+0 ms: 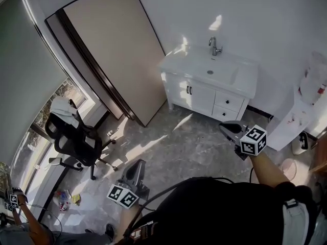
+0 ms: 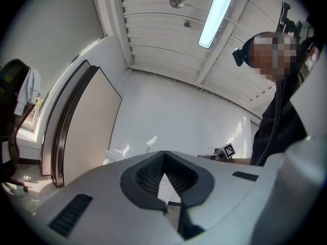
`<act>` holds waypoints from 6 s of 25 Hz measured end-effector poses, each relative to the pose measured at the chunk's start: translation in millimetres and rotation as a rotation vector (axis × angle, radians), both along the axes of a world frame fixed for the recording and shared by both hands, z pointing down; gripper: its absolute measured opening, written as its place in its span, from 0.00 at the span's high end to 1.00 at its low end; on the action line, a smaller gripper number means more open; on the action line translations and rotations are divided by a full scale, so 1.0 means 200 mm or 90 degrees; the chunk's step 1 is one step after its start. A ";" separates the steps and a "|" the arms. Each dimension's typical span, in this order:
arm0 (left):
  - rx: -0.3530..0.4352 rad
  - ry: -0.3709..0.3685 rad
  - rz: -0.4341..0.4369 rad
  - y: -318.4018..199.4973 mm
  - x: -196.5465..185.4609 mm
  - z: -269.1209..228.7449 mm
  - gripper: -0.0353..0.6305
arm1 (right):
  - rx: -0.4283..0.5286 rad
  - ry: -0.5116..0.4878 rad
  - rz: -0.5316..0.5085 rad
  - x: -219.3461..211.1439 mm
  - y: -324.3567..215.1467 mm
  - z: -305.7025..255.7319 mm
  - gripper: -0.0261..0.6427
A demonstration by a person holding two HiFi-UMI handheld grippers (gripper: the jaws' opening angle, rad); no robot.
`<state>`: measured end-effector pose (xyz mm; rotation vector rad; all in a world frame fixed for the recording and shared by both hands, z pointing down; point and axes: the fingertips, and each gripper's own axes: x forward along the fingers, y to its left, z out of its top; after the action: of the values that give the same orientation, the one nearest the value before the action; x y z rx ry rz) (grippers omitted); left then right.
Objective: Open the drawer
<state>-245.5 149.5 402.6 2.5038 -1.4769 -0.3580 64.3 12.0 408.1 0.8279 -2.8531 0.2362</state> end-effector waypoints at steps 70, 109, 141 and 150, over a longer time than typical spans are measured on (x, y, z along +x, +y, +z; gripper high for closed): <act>0.018 -0.015 -0.019 -3.11 -0.77 -0.13 0.94 | 0.021 -0.006 -0.045 -0.89 -3.20 -0.11 0.96; -0.007 -0.003 0.407 -5.26 -0.88 -0.08 0.94 | 0.002 0.001 0.355 -0.89 -4.36 -0.09 0.96; 0.011 -0.006 0.880 -4.58 1.33 -0.09 0.94 | 0.014 0.002 0.838 0.83 -2.71 -0.09 0.96; 0.000 -0.006 1.068 -4.37 1.68 -0.04 0.94 | -0.006 0.002 1.043 0.83 -2.21 -0.04 0.96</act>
<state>90.9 -724.1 395.0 2.6906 0.8481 0.0035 230.0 -430.0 400.3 2.7837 -1.4111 0.3651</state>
